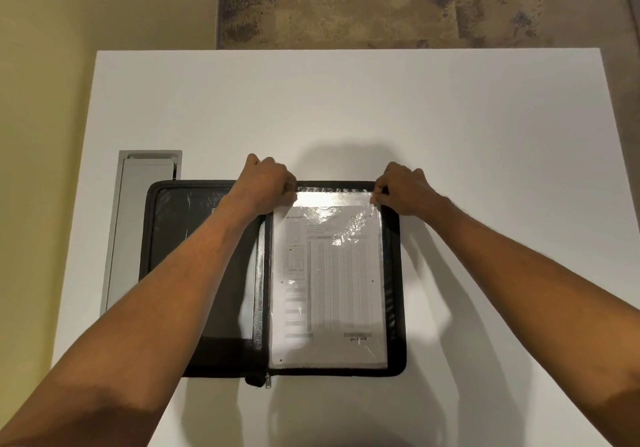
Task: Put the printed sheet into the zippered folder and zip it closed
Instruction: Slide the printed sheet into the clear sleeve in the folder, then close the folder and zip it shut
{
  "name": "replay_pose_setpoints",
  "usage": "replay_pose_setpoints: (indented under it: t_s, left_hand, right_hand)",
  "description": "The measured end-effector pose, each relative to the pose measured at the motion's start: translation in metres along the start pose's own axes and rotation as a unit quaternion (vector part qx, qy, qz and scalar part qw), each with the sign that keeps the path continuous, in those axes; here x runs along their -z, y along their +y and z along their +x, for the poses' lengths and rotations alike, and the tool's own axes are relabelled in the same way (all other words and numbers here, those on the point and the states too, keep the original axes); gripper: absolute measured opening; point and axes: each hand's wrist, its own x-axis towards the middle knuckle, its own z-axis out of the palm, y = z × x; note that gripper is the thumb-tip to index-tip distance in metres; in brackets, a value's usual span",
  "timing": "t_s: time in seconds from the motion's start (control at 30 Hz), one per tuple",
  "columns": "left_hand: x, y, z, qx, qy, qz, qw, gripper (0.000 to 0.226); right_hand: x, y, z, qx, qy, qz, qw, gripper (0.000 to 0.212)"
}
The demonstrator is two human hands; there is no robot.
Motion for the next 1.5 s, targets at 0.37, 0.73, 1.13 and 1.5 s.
replay_pose_setpoints:
  t_s: [0.37, 0.73, 1.13, 1.5]
  left_hand:
    - [-0.005, 0.012, -0.001, 0.030, 0.006, -0.120, 0.992, 0.009]
    - [-0.045, 0.026, -0.051, 0.017, 0.102, -0.182, 0.978, 0.016]
    - [-0.077, 0.066, -0.091, -0.026, 0.061, -0.034, 0.997, 0.061]
    - [-0.083, -0.065, -0.192, 0.446, 0.101, -0.132, 0.879, 0.068]
  right_hand:
    - [-0.022, -0.007, -0.016, -0.153, 0.096, 0.181, 0.967, 0.007]
    - [-0.058, -0.003, -0.046, -0.161, 0.260, 0.176, 0.936, 0.012]
    - [-0.189, -0.078, -0.164, 0.026, 0.107, -0.069, 0.992, 0.074]
    - [-0.215, -0.071, -0.189, -0.052, 0.067, -0.089, 0.992, 0.079]
